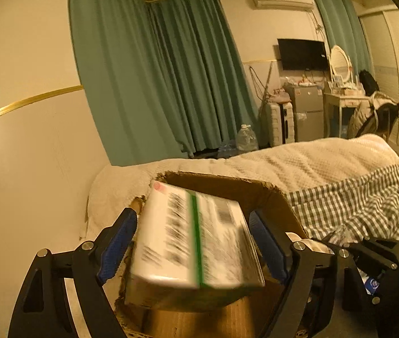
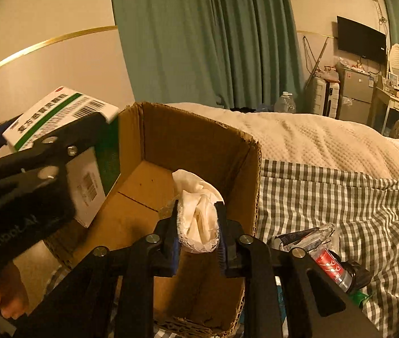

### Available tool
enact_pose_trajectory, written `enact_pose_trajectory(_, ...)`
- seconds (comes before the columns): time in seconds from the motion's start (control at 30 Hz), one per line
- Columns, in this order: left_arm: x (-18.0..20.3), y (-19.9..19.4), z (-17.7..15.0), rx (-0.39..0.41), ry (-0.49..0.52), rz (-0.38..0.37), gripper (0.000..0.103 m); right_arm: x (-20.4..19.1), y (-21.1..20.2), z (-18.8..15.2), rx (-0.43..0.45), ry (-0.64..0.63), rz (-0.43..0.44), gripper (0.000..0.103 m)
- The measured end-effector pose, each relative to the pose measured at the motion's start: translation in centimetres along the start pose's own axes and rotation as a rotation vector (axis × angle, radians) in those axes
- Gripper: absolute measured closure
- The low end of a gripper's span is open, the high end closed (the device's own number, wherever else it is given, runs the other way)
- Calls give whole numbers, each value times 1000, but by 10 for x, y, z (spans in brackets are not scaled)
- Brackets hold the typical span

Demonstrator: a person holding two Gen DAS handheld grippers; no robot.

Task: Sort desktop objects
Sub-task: 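Lower and release the medicine box with left tool while right tool drops the tissue into the cardboard box, then move both tools back over the pile of items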

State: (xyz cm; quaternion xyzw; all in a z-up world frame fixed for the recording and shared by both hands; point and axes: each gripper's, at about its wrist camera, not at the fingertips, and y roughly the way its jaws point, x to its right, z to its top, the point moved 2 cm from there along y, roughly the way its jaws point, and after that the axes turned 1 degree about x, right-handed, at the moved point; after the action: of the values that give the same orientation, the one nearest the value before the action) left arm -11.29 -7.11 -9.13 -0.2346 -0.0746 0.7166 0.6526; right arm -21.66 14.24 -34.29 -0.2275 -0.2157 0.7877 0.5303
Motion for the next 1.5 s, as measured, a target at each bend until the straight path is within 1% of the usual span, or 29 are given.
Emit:
enact_pose_trajectory(0.03,2,0,0,0,5,4,7,1,-1,0,0,1,-3,67)
enact_pose_trajectory(0.07,3,-1,1,9,12,17,4,1,-2,1,3,2,-4,62)
enact_pose_trajectory(0.1,5,-2,2,24,20,31,1,2,-4,2,10,1,-4,53)
enact_pose_trajectory(0.13,5,-3,4,35,27,39,0,1,-9,3,21,-1,-3,48)
enact_pose_trajectory(0.2,6,-5,7,43,35,44,0,1,-15,5,34,-7,-9,45)
enact_pose_trajectory(0.23,8,-5,10,42,37,45,0,1,-18,6,42,-11,-17,42)
enact_pose_trajectory(0.33,7,-10,17,57,36,52,0,3,-27,9,61,-14,-27,41)
enact_pose_trajectory(0.47,3,-22,24,77,7,42,0,9,-44,12,93,-3,-35,39)
enact_pose_trajectory(0.57,0,-33,28,95,-20,39,0,16,-59,14,121,2,-46,35)
enact_pose_trajectory(0.77,-1,-59,38,129,-61,44,0,31,-100,23,197,24,-64,22)
enact_pose_trajectory(0.8,-1,-64,40,132,-75,44,0,34,-108,24,212,26,-70,18)
enact_pose_trajectory(0.83,-2,-67,41,133,-90,39,0,38,-117,25,230,30,-79,14)
enact_pose_trajectory(0.9,-1,-73,44,137,-116,24,0,47,-135,29,264,42,-88,10)
enact_pose_trajectory(0.97,0,-79,46,142,-142,0,0,54,-150,30,285,51,-93,5)
enact_pose_trajectory(1.0,1,-83,47,144,-149,-4,0,57,-156,30,294,53,-94,0)
enact_pose_trajectory(1.1,5,-92,49,164,-157,-7,0,65,-176,30,317,55,-107,0)
enact_pose_trajectory(1.27,19,-103,49,163,-138,-38,0,79,-201,31,334,50,-170,0)
enact_pose_trajectory(1.33,23,-108,50,160,-147,-39,0,82,-210,29,336,45,-195,0)
enact_pose_trajectory(1.5,35,-116,49,153,-182,-83,0,87,-224,25,341,31,-250,0)
